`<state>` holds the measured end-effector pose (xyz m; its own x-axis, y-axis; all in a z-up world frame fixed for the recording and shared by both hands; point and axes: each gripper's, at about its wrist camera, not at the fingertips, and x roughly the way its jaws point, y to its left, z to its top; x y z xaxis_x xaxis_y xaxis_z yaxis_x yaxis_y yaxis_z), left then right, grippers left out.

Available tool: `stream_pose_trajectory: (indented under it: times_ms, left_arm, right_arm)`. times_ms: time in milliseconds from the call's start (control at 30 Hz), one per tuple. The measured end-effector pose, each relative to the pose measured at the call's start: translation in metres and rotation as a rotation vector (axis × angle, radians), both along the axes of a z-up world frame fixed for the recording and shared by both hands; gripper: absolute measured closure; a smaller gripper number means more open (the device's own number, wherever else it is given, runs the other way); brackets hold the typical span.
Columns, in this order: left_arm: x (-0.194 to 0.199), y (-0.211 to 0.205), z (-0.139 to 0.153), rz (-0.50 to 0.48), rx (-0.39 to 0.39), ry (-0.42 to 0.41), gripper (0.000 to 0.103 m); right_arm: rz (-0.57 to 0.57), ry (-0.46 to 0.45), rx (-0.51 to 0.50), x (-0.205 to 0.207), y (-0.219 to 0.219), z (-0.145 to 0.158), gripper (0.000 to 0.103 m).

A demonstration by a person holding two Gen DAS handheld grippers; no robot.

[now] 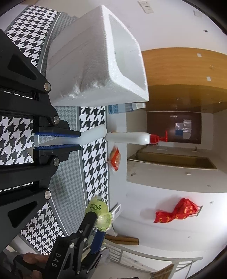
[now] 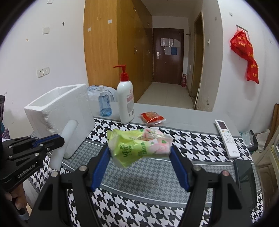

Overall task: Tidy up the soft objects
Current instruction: 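Lift the green packet with the right tool while the left tool carries the tube toward the box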

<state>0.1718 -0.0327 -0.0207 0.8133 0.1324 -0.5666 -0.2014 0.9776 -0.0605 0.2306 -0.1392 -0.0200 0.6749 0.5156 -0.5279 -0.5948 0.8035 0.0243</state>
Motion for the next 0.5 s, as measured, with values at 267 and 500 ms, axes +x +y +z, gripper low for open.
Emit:
stream_pose_trajectory:
  times_ms: [267, 500]
  left_arm:
    - [-0.005, 0.001, 0.014, -0.02, 0.021, -0.056, 0.095]
    - [-0.007, 0.01, 0.025, -0.028, 0.038, -0.099, 0.095]
  right_arm:
    - [-0.011, -0.024, 0.019, -0.006, 0.003, 0.008, 0.029]
    - [-0.004, -0.058, 0.04, -0.014, 0.012, 0.017, 0.029]
